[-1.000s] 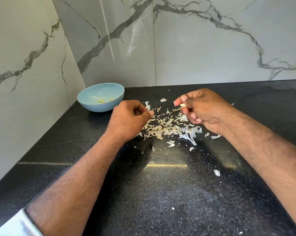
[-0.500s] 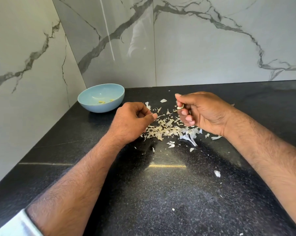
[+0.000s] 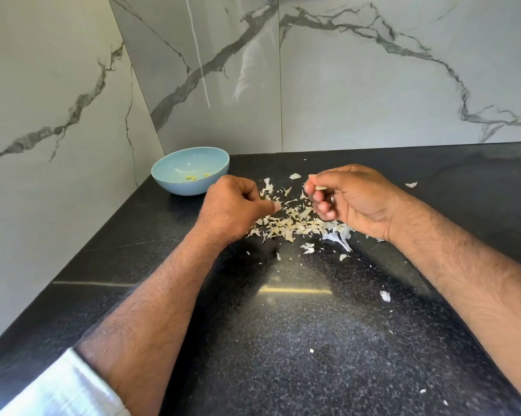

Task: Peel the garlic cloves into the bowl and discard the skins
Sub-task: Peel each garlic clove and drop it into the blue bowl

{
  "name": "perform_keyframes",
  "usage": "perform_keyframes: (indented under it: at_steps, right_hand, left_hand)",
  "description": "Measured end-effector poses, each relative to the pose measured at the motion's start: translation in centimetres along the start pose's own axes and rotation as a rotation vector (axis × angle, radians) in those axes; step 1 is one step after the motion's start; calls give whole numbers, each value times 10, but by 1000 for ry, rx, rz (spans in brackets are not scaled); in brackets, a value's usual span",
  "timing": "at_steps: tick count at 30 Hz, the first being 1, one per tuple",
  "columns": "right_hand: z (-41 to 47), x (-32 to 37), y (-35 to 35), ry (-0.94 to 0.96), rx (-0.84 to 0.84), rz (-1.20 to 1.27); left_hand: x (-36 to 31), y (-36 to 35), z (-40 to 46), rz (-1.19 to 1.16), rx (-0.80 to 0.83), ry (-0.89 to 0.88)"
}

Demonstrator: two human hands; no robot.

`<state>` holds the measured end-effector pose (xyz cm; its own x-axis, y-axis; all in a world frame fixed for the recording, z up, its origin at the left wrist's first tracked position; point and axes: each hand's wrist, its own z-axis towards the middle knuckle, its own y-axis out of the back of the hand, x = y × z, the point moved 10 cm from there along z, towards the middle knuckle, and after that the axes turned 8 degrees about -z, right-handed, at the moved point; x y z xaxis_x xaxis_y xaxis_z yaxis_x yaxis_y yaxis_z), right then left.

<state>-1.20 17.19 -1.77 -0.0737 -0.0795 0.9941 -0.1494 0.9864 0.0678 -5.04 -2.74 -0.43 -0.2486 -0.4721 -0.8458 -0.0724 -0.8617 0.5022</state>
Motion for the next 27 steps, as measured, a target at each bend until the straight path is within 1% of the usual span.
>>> perform_keyframes:
  at_steps: [2,3,7,10,12,14,16,17,20,21,23,24,25,27]
  right_hand:
    - [0,-7,1,-65,-51,-46]
    - [-1,-10,3,-90,-90,-112]
    - [-12,-14,4,-166,-245,-535]
    - [-15,-9,6,-188,-310,-726]
    - [-17,-7,5,-230,-291,-742]
    - [-16,-4,4,-249,-236,-686]
    - [-13,10,3,-206,-204,-671]
    - [-12,22,4,-160,-222,-671]
    - [-5,62,18,-35,-349,-649]
    - [-1,68,19,-37,-342,-630]
    - [8,65,10,-121,-234,-627]
    - [13,56,4,-189,-166,-690]
    - [16,48,-5,-239,-108,-805]
    - [20,34,-22,-267,-42,-1031]
  left_hand:
    - [3,5,-2,-56,-30,22]
    - [5,7,-3,-79,-42,35]
    - [13,15,-7,-130,-88,74]
    - [16,18,-8,-137,-105,76]
    - [16,17,-8,-144,-97,82]
    - [16,17,-5,-142,-81,85]
    - [12,18,0,-132,-72,71]
    - [8,20,2,-140,-77,50]
    - [-6,21,7,-162,-62,-32]
    - [-9,21,6,-144,-47,-44]
    - [-13,20,7,-125,-8,-55]
    - [-12,20,8,-127,5,-53]
    - [-9,22,9,-134,12,-38]
    - [0,29,12,-141,-2,-5]
